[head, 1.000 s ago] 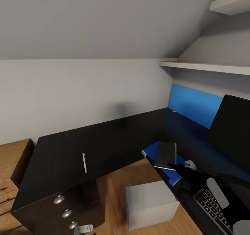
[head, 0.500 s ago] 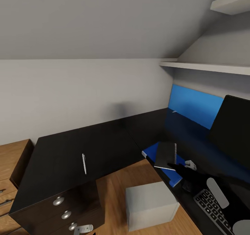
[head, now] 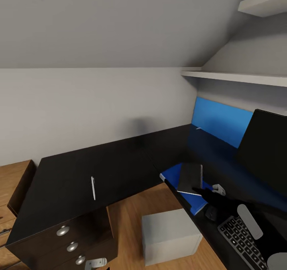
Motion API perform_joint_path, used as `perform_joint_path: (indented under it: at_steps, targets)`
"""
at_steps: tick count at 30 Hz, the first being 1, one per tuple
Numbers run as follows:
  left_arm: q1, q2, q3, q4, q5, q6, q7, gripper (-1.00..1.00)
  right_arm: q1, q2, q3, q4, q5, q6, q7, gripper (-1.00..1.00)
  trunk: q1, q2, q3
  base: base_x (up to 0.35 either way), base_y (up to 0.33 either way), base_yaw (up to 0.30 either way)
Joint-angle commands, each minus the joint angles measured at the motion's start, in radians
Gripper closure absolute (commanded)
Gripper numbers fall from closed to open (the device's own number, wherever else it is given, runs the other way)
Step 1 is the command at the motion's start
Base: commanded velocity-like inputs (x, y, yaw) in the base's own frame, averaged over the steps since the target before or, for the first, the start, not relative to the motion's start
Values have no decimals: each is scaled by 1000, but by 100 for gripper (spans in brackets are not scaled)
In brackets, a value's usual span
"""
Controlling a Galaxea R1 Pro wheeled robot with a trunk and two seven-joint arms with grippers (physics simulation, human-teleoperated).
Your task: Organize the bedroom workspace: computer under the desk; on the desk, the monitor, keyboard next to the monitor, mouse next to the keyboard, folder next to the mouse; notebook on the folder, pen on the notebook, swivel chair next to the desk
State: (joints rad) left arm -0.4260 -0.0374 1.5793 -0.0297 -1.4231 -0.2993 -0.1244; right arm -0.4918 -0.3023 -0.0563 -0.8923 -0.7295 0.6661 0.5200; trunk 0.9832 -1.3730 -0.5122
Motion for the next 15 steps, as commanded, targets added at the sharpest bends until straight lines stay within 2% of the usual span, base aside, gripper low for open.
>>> perform_joint_path:
  at_steps: [1,8,15]
  targets:
    - [0,-1,8,-3,-5,-1,-8,-100,-1,0,-2,0,-4,7,2,100,0,-1,-1,0,-10,0]
    - [0,-1,8,-4,-4,-3,-8,-100,-1,0,-3,1,-4,7,2,100,0,-1,-1,10,-3,0]
    - [0,-1,8,-3,-5,-3,-9,-100,-1,1,-2,0,-4,7,2,100,0,-1,-1,103,0,0]
